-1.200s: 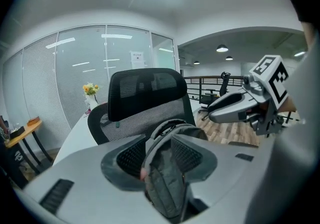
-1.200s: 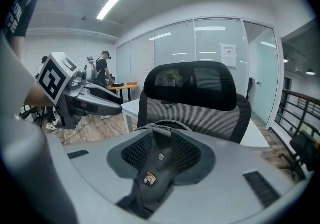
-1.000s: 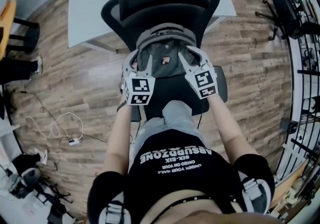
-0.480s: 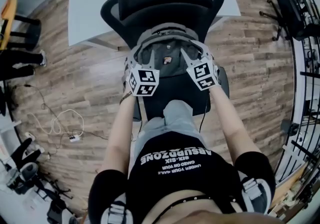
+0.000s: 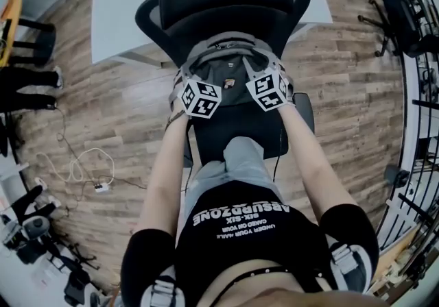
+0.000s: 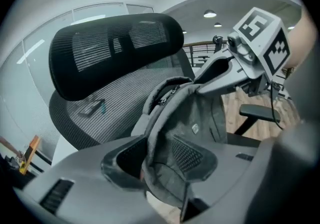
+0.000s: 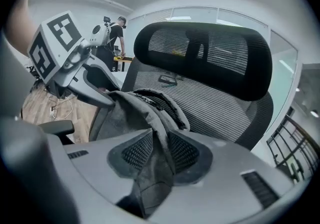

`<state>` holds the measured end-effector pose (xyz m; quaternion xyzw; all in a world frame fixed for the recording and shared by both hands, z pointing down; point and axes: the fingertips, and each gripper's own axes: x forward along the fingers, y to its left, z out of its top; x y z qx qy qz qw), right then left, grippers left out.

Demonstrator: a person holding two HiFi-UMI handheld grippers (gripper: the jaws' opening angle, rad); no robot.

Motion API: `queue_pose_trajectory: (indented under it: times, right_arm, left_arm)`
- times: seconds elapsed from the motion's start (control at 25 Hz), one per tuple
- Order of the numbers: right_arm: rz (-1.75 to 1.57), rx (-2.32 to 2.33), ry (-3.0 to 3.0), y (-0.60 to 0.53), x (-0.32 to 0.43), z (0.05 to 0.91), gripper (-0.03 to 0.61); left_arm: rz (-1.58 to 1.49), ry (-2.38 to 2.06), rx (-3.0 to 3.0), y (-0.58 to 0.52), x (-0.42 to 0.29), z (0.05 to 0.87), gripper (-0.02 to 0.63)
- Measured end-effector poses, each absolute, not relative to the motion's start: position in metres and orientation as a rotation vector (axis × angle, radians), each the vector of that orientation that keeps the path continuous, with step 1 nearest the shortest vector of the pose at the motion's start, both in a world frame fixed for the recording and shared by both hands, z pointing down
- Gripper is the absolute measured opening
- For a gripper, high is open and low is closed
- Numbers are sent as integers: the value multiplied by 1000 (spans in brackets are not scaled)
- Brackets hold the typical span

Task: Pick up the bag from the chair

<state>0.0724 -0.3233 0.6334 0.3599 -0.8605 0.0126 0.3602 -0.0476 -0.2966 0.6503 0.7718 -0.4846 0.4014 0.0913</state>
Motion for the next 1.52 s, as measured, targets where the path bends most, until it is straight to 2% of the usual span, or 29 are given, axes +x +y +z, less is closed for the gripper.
queue_pose_trajectory:
  times: [0.36,0.56,1.52]
  right_arm:
    - [188,941,-2288,-340,66,650,77]
    - [228,945,-2300,-339,68,652,57]
    - [204,1013,-2311,-317,74,650,54]
  left_arm:
    - [998,-1469,2185,-316,-62,670,149]
    - [954,-1505,2149,-316,-63,673,121]
    - [925,-1490,2140,-289,-58,670,100]
